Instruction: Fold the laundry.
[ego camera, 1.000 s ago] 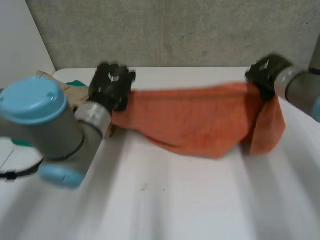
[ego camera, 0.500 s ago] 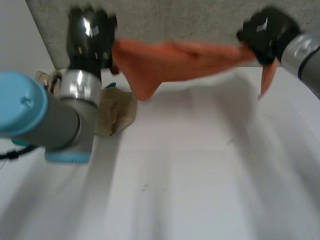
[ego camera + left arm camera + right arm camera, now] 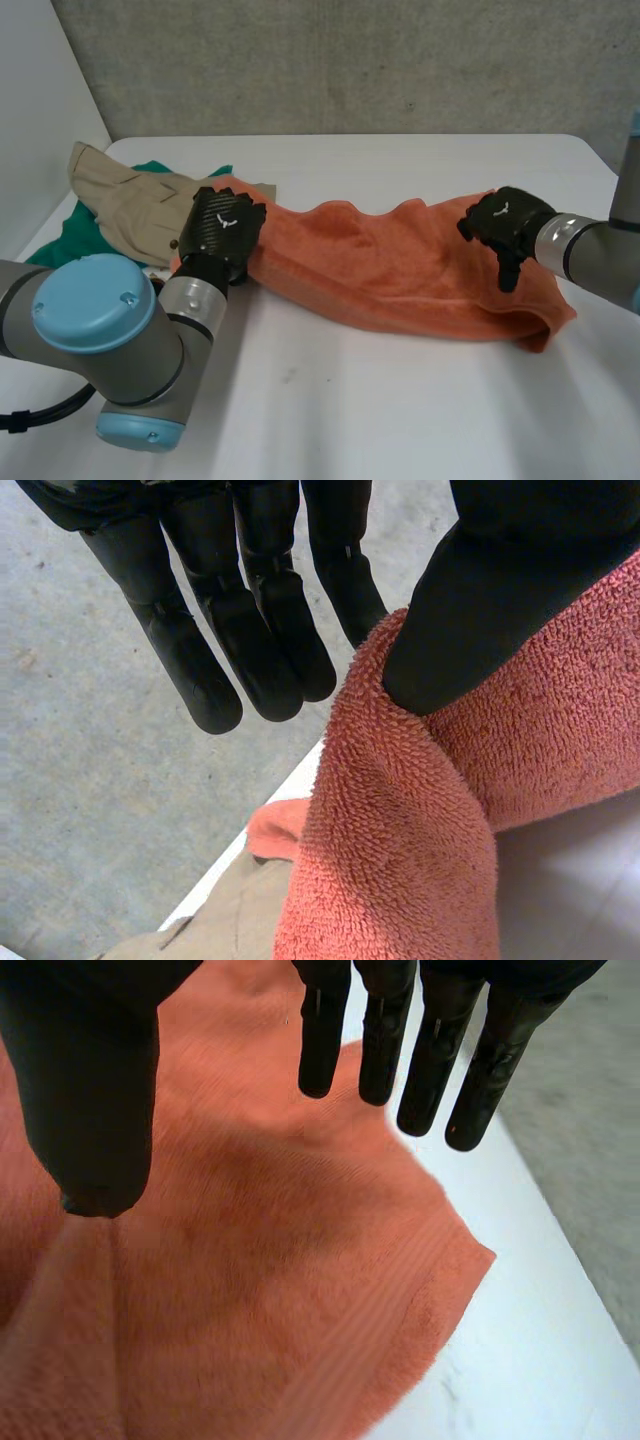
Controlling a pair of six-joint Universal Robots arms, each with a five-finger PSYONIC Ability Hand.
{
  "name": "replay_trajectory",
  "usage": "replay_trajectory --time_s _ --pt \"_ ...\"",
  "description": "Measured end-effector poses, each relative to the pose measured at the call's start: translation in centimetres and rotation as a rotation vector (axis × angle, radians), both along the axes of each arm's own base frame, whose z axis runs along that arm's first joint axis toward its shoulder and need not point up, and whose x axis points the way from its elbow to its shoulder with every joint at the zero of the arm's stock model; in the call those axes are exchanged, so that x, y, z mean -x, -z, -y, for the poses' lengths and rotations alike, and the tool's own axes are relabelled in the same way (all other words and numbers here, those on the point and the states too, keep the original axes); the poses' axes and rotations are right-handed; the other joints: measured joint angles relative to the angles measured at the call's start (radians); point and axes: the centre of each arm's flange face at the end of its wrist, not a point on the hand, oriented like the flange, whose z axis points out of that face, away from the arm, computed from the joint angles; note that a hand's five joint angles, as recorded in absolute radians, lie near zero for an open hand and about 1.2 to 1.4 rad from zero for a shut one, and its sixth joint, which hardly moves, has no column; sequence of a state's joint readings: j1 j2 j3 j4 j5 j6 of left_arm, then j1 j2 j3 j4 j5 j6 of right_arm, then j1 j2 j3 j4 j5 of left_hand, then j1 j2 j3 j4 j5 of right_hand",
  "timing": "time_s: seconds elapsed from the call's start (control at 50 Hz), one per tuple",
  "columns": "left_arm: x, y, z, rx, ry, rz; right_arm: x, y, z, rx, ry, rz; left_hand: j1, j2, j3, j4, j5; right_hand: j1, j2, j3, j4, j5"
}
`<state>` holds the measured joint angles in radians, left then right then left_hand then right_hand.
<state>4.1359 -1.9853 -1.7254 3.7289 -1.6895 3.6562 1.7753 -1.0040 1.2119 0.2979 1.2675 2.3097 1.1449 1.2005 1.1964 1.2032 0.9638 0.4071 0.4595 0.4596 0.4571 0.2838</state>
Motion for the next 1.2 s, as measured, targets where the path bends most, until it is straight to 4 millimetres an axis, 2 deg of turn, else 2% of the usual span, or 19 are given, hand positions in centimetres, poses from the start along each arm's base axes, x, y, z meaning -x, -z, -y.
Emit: replay_trajectory --time_s 0.02,0.1,0.14,0.16,0.24,0.26,0.34,0.44,0.6,0.82,0.9,0.92,0.96,1.0,1.02,1.06,1.12,1.14,1.2 --pt "0.0 0.0 0.0 0.000 0.000 0.000 0.0 0.0 0.0 0.000 0.000 0.000 0.000 0.000 0.000 0.000 0.000 0.000 0.000 0.000 0.000 0.000" --pt "-0.3 -1.3 0.2 0.029 -0.011 -0.020 0.7 -1.2 -0.9 -0.039 0.125 0.218 0.000 0.000 0.000 0.000 0.000 -0.047 -0.043 -0.049 -0.057 -0.057" --pt "-0.6 -2.0 0.2 0.040 -0.018 -0.030 2.2 -1.7 -1.5 -0.090 0.226 0.342 0.000 0.000 0.000 0.000 0.000 -0.057 -0.051 -0.059 -0.070 -0.071" --pt "-0.6 -2.1 0.2 0.041 -0.019 -0.031 2.5 -1.7 -1.6 -0.097 0.241 0.357 0.000 0.000 0.000 0.000 0.000 -0.057 -0.051 -0.059 -0.070 -0.071" --pt "-1.1 -2.6 0.0 0.040 -0.025 -0.036 6.0 -1.6 -2.8 -0.173 0.422 0.518 0.000 0.000 0.000 0.000 0.000 -0.057 -0.051 -0.059 -0.070 -0.071" --pt "-1.1 -2.6 0.0 0.039 -0.026 -0.036 6.3 -1.5 -3.0 -0.178 0.436 0.528 0.000 0.000 0.000 0.000 0.000 -0.057 -0.051 -0.059 -0.070 -0.071" --pt "-1.3 -2.4 -0.2 0.029 -0.027 -0.031 8.9 -0.1 -4.3 -0.226 0.564 0.595 0.000 0.000 0.000 0.000 0.000 -0.057 -0.051 -0.059 -0.070 -0.071" --pt "-1.3 -2.2 -0.2 0.020 -0.027 -0.027 10.5 2.3 -5.6 -0.268 0.647 0.612 0.000 0.000 0.000 0.000 0.000 -0.057 -0.051 -0.059 -0.069 -0.071" --pt "-1.3 -1.9 -0.1 0.017 -0.026 -0.026 10.6 4.5 -6.4 -0.294 0.653 0.620 0.000 0.000 0.000 0.000 0.000 -0.053 -0.049 -0.056 -0.060 -0.056" --pt "-1.2 -2.0 0.0 0.018 -0.026 -0.026 10.4 6.1 -4.6 -0.288 0.654 0.659 0.000 0.000 0.000 0.000 0.000 0.018 0.025 0.033 0.043 0.024" --pt "-1.3 -1.9 0.0 0.017 -0.027 -0.026 9.8 6.8 -3.9 -0.297 0.645 0.660 0.000 0.000 0.000 0.000 0.000 0.122 0.165 0.164 0.164 0.140" --pt "-1.3 -1.9 0.0 0.016 -0.028 -0.025 9.5 7.0 -3.6 -0.293 0.642 0.654 0.000 0.000 0.000 0.000 0.000 0.213 0.270 0.256 0.257 0.230" --pt "-1.3 -1.9 -0.1 0.015 -0.028 -0.025 9.4 7.1 -3.5 -0.291 0.642 0.650 0.000 0.000 0.000 0.000 0.000 0.213 0.270 0.256 0.257 0.230" --pt "-1.3 -1.8 -0.1 0.014 -0.030 -0.024 9.2 7.2 -3.1 -0.275 0.644 0.637 0.000 0.000 0.000 0.000 0.000 0.518 0.612 0.594 0.617 0.586" --pt "-1.3 -1.8 -0.1 0.014 -0.030 -0.024 9.2 7.2 -3.1 -0.275 0.644 0.637 0.000 0.000 0.000 0.000 0.000 0.518 0.612 0.594 0.617 0.586" --pt "-1.4 -1.9 -0.2 0.012 -0.033 -0.021 9.0 6.7 -2.3 -0.232 0.643 0.619 0.000 0.000 0.000 0.000 0.000 0.584 0.715 0.708 0.726 0.690" --pt "-1.6 -2.0 -0.3 0.007 -0.035 -0.017 9.0 5.9 -1.9 -0.196 0.628 0.604 0.000 0.000 0.000 0.000 0.000 0.584 0.715 0.714 0.732 0.691" --pt "-1.8 -2.3 -0.4 -0.001 -0.039 -0.011 9.0 4.3 -1.7 -0.138 0.592 0.572 0.000 0.000 0.000 0.000 0.000 0.584 0.715 0.715 0.733 0.691" --pt "-2.4 -3.0 -0.9 -0.028 -0.049 0.006 8.8 1.3 -2.0 -0.041 0.515 0.477 0.000 0.000 0.000 0.000 0.000 0.584 0.715 0.715 0.733 0.691"
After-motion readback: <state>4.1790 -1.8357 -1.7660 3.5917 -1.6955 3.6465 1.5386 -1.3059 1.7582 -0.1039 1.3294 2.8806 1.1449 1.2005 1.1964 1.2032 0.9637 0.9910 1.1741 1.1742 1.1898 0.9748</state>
